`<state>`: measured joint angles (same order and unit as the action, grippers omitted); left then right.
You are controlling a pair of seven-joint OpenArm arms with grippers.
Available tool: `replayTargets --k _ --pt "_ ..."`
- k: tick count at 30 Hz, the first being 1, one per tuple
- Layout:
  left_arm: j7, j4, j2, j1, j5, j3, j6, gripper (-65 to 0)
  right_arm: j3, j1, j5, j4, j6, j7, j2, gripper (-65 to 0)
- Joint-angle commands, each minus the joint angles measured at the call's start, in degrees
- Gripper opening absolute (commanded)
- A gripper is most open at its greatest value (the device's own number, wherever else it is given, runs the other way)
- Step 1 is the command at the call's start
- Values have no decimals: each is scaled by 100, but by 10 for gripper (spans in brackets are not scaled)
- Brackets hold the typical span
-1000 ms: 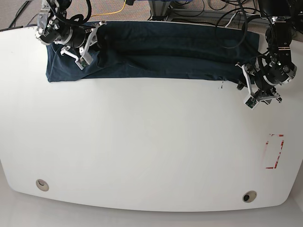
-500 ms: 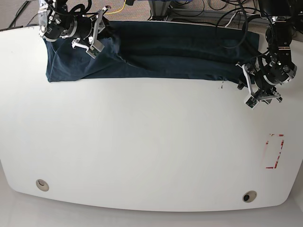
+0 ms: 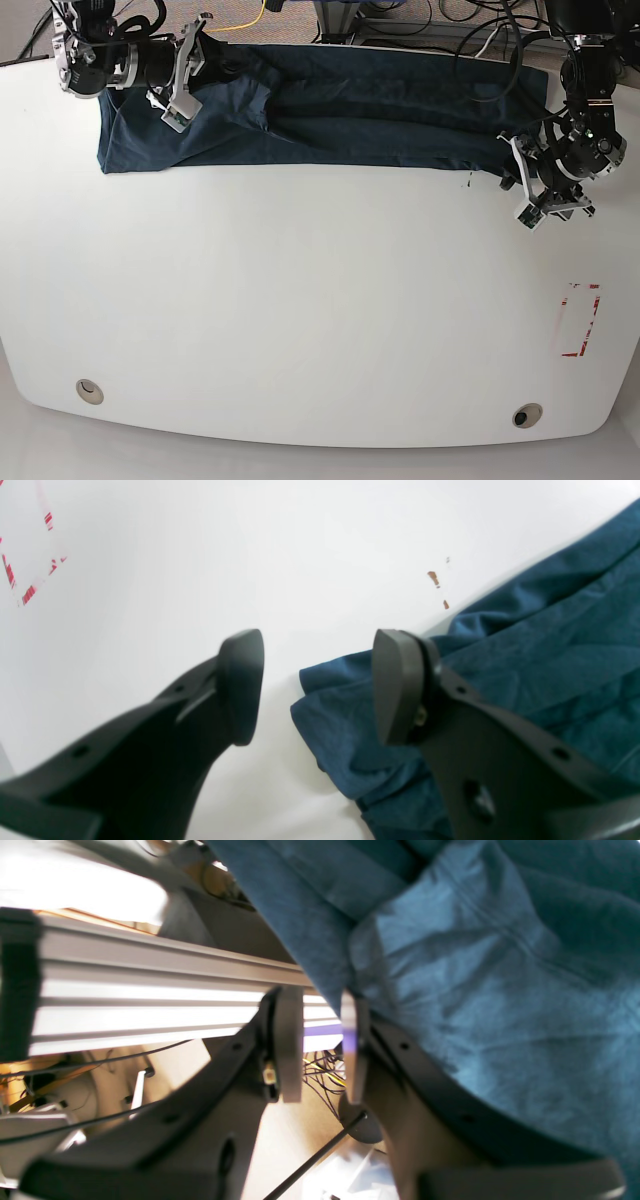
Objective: Layout the t-shirt on the table in an organized manner, then fold the t-shirt properly
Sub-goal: 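Pull the folded t-shirt's side edges apart with both grippers, smoothing it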
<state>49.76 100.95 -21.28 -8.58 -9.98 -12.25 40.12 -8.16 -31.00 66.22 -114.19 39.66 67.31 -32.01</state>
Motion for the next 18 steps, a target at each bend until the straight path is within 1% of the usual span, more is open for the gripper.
replayTargets --k 1,4,7,10,12,15,18 --pt "-83 108 -74 62 -35 -36 -12 -325 -50 45 126 -67 34 -80 -162 -526" --pt "-83 108 -74 53 -35 -36 -12 -325 -296 89 -6 -49 34 -159 -214 -526" --pt "-83 125 -74 45 -44 -36 -12 -325 -788 133 -252 30 34 -186 -47 -526" --pt "-83 283 75 -87 -44 -63 -12 -325 -1245 169 -753 92 34 -186 251 -533" --pt "-83 459 198 -149 -44 -89 -12 -325 -1403 256 -1140 92 34 -203 471 -533" --pt "-75 723 339 -316 -44 -98 -12 -325 -1456 476 -1808 92 34 -203 823 -534" --pt "-66 925 462 -500 -44 -212 -12 -325 -1439 503 -2441 92 34 -203 1166 -534"
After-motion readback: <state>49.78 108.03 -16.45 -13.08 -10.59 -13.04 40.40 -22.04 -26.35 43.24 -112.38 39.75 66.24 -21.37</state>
